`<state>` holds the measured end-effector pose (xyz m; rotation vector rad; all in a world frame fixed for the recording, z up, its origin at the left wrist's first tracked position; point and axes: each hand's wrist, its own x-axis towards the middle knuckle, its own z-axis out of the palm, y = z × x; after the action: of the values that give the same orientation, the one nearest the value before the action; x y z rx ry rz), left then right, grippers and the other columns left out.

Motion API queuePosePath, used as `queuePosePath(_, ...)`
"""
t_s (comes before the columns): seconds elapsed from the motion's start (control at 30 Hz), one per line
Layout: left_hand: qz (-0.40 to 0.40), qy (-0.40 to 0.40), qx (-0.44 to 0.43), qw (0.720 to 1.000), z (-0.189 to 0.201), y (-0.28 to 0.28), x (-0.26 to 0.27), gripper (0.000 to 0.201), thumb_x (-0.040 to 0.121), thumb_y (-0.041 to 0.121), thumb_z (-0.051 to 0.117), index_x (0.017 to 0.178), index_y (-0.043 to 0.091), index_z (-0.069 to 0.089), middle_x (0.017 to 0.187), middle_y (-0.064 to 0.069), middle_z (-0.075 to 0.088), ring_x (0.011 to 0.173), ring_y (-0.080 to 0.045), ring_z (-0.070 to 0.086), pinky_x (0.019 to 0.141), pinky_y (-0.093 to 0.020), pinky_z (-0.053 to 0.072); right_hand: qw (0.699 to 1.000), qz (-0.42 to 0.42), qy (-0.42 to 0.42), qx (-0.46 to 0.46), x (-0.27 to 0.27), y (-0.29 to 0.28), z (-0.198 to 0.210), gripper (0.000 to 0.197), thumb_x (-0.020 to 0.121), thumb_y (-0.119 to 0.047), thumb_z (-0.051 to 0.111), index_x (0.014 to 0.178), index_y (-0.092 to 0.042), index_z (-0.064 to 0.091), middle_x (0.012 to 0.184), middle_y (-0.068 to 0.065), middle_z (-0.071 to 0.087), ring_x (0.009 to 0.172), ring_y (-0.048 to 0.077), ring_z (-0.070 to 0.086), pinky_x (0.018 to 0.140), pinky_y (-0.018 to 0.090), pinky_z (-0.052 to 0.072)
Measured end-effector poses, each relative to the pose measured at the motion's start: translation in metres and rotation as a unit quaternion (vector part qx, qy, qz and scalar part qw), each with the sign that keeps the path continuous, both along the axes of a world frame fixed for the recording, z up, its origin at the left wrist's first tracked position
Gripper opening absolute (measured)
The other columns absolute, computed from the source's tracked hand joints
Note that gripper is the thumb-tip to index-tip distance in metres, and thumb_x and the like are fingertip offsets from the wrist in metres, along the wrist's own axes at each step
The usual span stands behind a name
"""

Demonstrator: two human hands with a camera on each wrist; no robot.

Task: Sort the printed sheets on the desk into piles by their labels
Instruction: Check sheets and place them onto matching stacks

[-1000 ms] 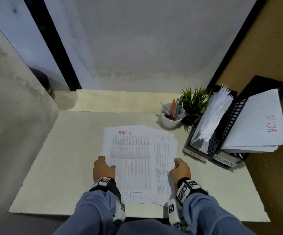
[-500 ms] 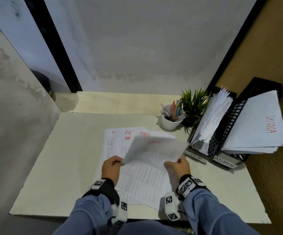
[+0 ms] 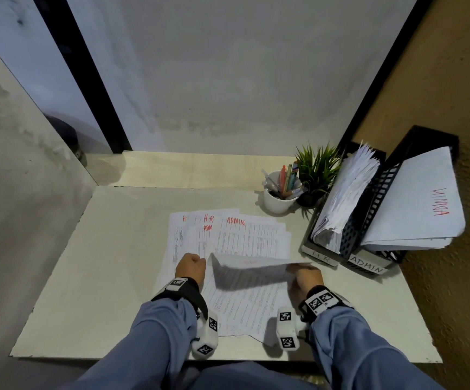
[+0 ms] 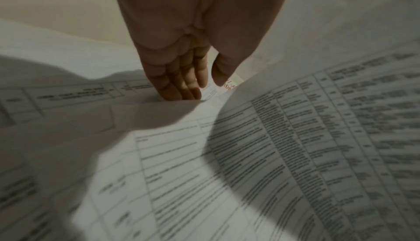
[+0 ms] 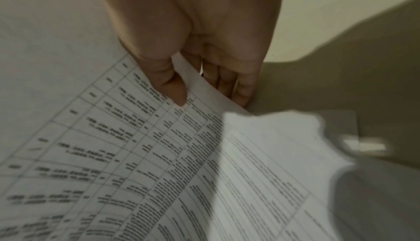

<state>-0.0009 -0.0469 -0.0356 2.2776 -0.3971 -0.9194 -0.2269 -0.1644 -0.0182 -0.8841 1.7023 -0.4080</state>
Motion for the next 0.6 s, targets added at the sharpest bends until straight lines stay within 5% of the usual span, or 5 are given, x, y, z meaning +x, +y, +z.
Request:
queuePosePath(0.07, 0.011, 0.047, 0.006, 0.999, -0.004, -0.001, -0.002, 0.011, 0.085, 0.020, 0.054, 0.091, 0.011, 0.052, 0.080, -0.003, 0.051, 0.070, -0.020, 0.049, 0.076, -0.034, 0.047, 0.999, -0.004, -0.033, 0.018, 0.000, 0.000, -0.001, 0.025, 0.081, 0.005, 0.059, 0.106, 0.012, 0.059, 0.099, 0.018, 0.063, 0.088, 0.033, 0.060, 0.073, 0.031, 0.048)
queuePosePath(0.17, -0.002, 0.102, -0.009, 0.995, -0.011, -0.002, -0.002, 0.037, 0.084, 0.030, 0.062, 0.115, 0.011, 0.055, 0.100, -0.009, 0.061, 0.091, -0.027, 0.059, 0.091, -0.038, 0.050, 0.995, -0.031, -0.087, 0.035, -0.002, 0.000, -0.004, 0.017, 0.071, 0.010, 0.063, 0.088, 0.009, 0.062, 0.093, 0.021, 0.067, 0.076, 0.033, 0.062, 0.067, 0.030, 0.055)
queuePosePath(0.3, -0.029, 0.067, -0.036, 0.997, -0.011, 0.000, 0.000, 0.018, 0.086, 0.013, 0.064, 0.103, 0.009, 0.064, 0.102, -0.012, 0.065, 0.104, -0.033, 0.059, 0.091, -0.034, 0.045, 0.999, -0.003, -0.042, 0.029, -0.005, -0.008, -0.007, 0.009, 0.070, 0.007, 0.066, 0.070, 0.001, 0.059, 0.093, 0.015, 0.063, 0.080, 0.029, 0.057, 0.074, 0.037, 0.047)
queuePosePath(0.4, -0.019, 0.072, -0.059, 0.995, -0.013, 0.002, 0.002, 0.032, 0.084, 0.010, 0.066, 0.114, 0.000, 0.063, 0.113, -0.020, 0.065, 0.109, -0.037, 0.059, 0.096, -0.039, 0.045, 0.999, 0.012, -0.026, 0.025, -0.004, -0.009, -0.001, 0.012, 0.072, 0.006, 0.065, 0.067, 0.000, 0.057, 0.090, 0.014, 0.059, 0.080, 0.027, 0.053, 0.072, 0.035, 0.044)
queuePosePath(0.6, 0.048, 0.129, -0.173, 0.975, -0.008, 0.009, 0.004, 0.024, 0.062, -0.004, 0.062, 0.052, 0.016, 0.070, 0.063, -0.004, 0.064, 0.075, -0.027, 0.056, 0.076, -0.037, 0.046, 0.998, -0.027, -0.055, -0.004, -0.010, -0.003, 0.002, 0.014, 0.068, 0.018, 0.054, 0.074, 0.007, 0.059, 0.081, 0.012, 0.059, 0.070, 0.025, 0.052, 0.064, 0.031, 0.043)
